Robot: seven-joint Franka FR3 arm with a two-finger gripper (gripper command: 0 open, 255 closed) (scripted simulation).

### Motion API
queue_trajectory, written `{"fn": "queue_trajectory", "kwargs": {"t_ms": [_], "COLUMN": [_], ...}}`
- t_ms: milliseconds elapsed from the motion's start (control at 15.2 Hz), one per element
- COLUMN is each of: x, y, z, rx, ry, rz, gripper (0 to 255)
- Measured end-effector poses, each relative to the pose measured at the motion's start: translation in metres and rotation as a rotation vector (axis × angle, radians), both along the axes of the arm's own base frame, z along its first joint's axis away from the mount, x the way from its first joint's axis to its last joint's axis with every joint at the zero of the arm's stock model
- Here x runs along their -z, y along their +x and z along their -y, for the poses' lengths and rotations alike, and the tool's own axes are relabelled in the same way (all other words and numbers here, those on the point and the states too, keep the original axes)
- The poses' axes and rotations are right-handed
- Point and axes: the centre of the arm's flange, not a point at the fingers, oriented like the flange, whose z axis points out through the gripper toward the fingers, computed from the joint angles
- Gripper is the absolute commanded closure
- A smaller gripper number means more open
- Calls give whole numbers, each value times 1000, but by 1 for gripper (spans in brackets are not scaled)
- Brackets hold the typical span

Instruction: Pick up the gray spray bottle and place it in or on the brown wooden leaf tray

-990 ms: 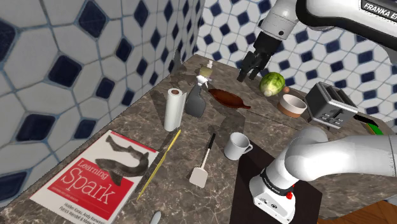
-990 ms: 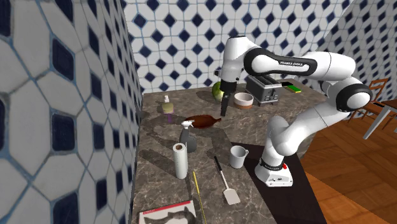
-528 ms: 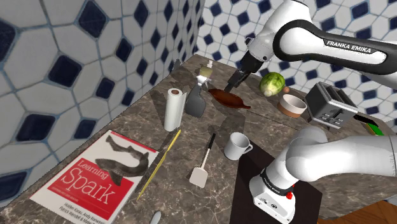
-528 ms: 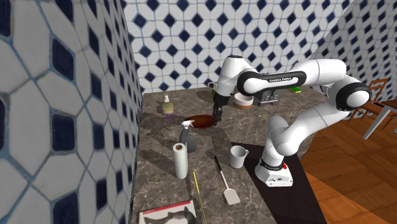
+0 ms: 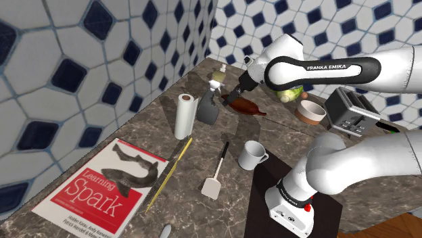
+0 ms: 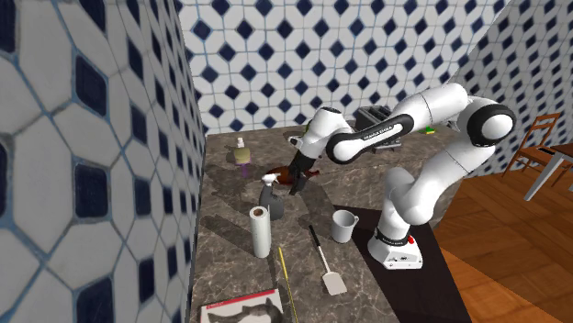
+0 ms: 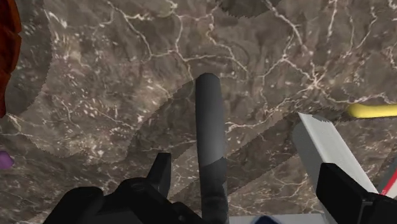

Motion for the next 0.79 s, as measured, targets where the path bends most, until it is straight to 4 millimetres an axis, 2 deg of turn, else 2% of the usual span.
{"fn": "queue_trajectory", "kwargs": {"t_ms": [330,792], "x": [39,72], "y": [33,51], "z": [3,-4], "rx": [-95,-103], "ry": [-9,-13], "rz": [110,122], "gripper": [0,0]}}
